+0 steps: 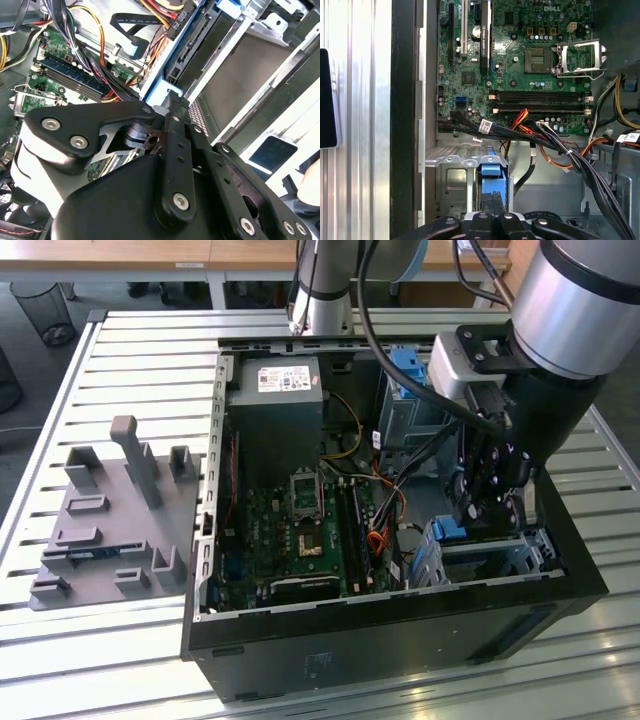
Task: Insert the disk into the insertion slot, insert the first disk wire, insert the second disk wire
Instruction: 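Insert the first disk wire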
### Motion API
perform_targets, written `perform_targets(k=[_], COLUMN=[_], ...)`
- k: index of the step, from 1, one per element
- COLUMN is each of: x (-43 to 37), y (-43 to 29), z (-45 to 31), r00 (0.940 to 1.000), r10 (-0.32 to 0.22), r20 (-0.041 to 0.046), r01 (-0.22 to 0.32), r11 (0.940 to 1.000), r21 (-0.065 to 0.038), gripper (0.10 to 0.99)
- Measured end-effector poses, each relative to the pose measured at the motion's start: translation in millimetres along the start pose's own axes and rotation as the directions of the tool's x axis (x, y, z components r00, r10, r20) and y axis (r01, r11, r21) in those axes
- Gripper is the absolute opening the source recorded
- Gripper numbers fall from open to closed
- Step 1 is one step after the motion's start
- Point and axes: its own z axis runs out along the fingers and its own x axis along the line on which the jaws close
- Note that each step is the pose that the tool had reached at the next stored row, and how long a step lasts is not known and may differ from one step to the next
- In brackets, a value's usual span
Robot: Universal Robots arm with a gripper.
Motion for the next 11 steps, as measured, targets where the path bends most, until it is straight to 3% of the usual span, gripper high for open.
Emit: perform_targets(k=[7, 11], x=[0.0, -0.1], y=[-1.4, -9.9], z=[0.0, 0.0], r00=[1.0, 1.0], r10=[0.0, 0.0], r20=[-0.0002, -0.0002], r01=[0.0, 0.0], r11=[1.0, 1.0], r21=[0.0, 0.0], gripper=[0.106, 0.106])
